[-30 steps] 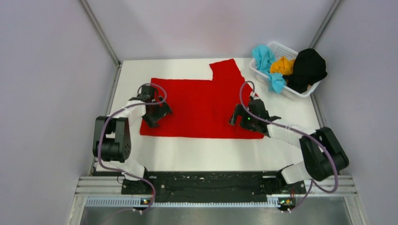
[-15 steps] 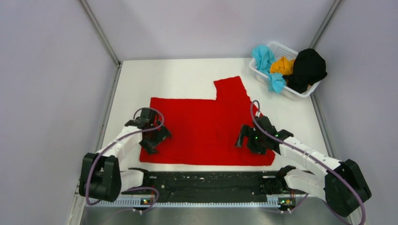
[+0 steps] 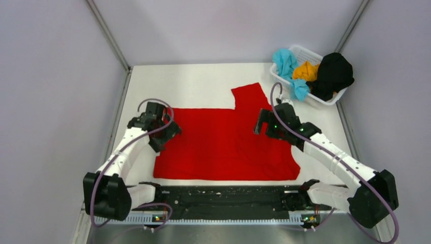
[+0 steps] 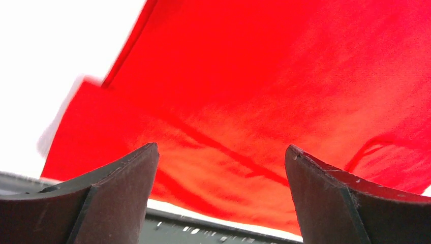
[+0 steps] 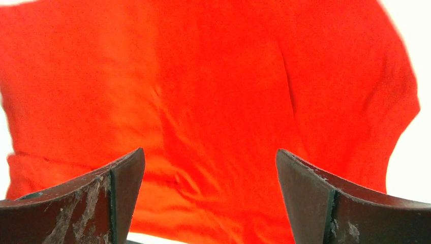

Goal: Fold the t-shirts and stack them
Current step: Grab the side of the flattened tshirt furthest away from the robot with both arms

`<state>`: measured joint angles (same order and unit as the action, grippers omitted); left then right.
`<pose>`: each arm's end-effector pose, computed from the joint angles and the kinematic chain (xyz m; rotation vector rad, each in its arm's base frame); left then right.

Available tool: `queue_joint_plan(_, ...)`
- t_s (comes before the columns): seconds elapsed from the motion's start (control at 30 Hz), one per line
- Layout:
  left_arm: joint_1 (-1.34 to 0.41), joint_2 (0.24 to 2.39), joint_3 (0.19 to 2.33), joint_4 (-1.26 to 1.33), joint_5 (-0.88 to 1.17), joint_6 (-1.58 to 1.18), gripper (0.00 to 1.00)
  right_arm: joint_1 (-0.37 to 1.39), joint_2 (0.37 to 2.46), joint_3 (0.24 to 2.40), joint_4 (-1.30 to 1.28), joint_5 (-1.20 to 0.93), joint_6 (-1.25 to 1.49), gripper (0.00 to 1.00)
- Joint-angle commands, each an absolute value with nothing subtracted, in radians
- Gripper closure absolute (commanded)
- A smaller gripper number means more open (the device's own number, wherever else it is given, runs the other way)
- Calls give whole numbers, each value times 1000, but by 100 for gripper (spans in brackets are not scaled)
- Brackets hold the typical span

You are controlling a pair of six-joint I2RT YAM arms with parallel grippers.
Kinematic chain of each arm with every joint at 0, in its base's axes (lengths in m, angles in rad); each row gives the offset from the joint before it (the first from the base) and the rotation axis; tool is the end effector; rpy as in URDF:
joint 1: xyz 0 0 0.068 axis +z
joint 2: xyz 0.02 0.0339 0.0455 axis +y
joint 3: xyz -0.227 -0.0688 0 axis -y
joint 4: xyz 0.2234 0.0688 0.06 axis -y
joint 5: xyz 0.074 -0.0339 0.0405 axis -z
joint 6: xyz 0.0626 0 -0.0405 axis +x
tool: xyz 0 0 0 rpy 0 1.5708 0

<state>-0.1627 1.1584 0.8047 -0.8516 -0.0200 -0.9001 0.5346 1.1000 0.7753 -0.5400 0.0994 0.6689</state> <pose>0.2056 -0.0325 0.1728 -1.0164 2.6163 -0.2387 0.2065 0.1151 0.1977 0.2113 2.4654 0.4146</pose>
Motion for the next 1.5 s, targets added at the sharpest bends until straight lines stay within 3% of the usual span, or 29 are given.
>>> queue_joint_plan(0.0,-114,1304,1026,-726,-133,-810,1,516,1205,905,-337,256,568,1)
queue_joint_plan(0.13,-70,1528,1247,-726,-198,-749,1,448,1361,1030,-209,216,533,1)
queue_joint_plan(0.33,-29,1794,1526,-841,-359,-717,1,425,1650,1310,-212,278,400,1)
queue_joint_plan(0.8,65,2179,1836,-791,-139,-612,17,399,2203,1841,-264,338,352,3)
queue_joint_plan(1.03,66,2262,1844,-805,-63,-613,28,396,2339,2004,-267,372,362,3)
queue_joint_plan(1.3,60,2238,1717,-814,-41,-615,53,397,2415,2044,-242,388,342,3)
queue_joint_plan(1.47,40,2198,1670,-802,-41,-614,53,393,2430,2043,-241,417,331,3)
